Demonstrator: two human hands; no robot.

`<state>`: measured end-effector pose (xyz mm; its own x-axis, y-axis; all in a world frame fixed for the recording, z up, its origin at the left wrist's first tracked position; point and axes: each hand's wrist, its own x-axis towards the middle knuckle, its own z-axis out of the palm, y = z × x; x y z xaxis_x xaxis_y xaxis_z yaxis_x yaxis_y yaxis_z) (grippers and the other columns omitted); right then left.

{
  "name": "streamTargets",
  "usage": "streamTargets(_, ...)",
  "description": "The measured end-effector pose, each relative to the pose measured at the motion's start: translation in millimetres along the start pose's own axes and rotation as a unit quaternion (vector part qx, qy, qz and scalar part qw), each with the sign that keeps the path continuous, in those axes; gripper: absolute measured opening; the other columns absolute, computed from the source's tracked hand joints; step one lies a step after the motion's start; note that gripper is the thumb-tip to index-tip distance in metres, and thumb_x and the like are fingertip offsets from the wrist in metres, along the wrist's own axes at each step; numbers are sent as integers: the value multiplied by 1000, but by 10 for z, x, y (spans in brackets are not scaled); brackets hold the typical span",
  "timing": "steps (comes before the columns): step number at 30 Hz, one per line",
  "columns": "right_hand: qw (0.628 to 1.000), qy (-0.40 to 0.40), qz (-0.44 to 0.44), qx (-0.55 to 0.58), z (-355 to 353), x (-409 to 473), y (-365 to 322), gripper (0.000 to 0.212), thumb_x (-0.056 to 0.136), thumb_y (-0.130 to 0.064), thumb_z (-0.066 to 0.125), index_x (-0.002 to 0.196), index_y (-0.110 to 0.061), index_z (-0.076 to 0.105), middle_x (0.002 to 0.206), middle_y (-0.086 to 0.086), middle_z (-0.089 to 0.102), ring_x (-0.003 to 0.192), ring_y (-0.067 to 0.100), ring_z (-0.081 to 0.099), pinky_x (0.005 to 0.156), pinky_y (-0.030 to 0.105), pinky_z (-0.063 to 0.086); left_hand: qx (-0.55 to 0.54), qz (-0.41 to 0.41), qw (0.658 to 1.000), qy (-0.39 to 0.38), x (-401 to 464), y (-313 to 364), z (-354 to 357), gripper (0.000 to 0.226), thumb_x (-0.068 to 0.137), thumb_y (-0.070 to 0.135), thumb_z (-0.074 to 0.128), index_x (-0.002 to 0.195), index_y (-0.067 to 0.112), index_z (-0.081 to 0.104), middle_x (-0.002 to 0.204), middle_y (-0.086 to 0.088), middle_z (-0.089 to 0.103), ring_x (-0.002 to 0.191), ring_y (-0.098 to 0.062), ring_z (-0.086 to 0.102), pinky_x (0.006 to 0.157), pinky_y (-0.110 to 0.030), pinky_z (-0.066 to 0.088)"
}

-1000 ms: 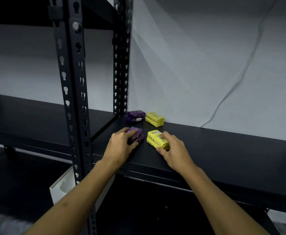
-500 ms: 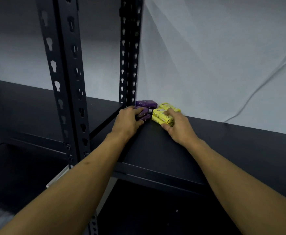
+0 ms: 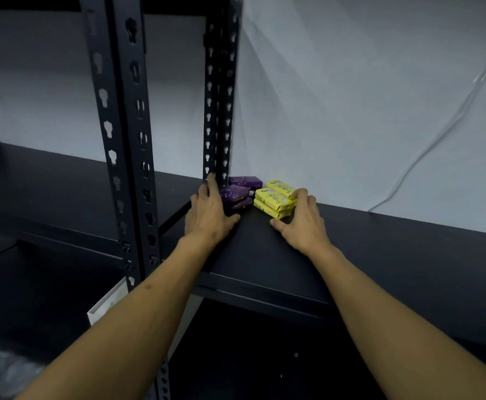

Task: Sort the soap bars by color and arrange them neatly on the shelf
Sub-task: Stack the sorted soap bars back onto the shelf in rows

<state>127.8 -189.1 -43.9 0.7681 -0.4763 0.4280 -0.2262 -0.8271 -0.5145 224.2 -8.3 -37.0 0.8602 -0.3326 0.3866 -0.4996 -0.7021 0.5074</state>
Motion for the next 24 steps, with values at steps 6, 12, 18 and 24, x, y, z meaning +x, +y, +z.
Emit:
streamTargets(6, 985, -99, 36, -137, -265, -519, -44, 53, 97, -54, 43, 135, -17, 48, 139, 4, 53, 131, 27, 43, 106, 46, 32, 129, -23, 987, -89, -533, 59, -132, 67, 96, 57, 42, 137, 4, 46, 144, -15, 48, 136, -33, 40, 113, -49, 32)
streamTargets(12, 968, -178, 29, -172, -597, -1230, -96, 64, 101, -59, 17, 157, -28, 21, 165, -5, 13, 153, 19, 7, 123, 48, 6, 138, 35, 979, -145, -1224, 264, -194, 73, 101, 57, 19, 158, 13, 18, 167, -6, 12, 154, -26, 4, 124, -48, 2)
streamTargets(18, 967, -139, -21, -215, -946, -2135, 31, 56, 105, -50, 11, 158, -32, 6, 166, -8, 4, 153, 15, -2, 123, 44, -1, 97, 121, 977, -147, -1994, 644, -116, 74, 102, 57, 21, 159, 12, 9, 168, -6, 2, 154, -25, -8, 123, -47, -5)
streamTargets(24, 979, -132, 36, -151, -1267, -3145, 457, 56, 106, -49, 18, 158, -28, 17, 165, -6, 14, 151, 17, 12, 119, 43, 17, 27, 201, 965, -168, -2708, 983, 75, 74, 102, 56, 30, 158, 10, 17, 167, -10, 7, 154, -25, 2, 125, -43, 8)
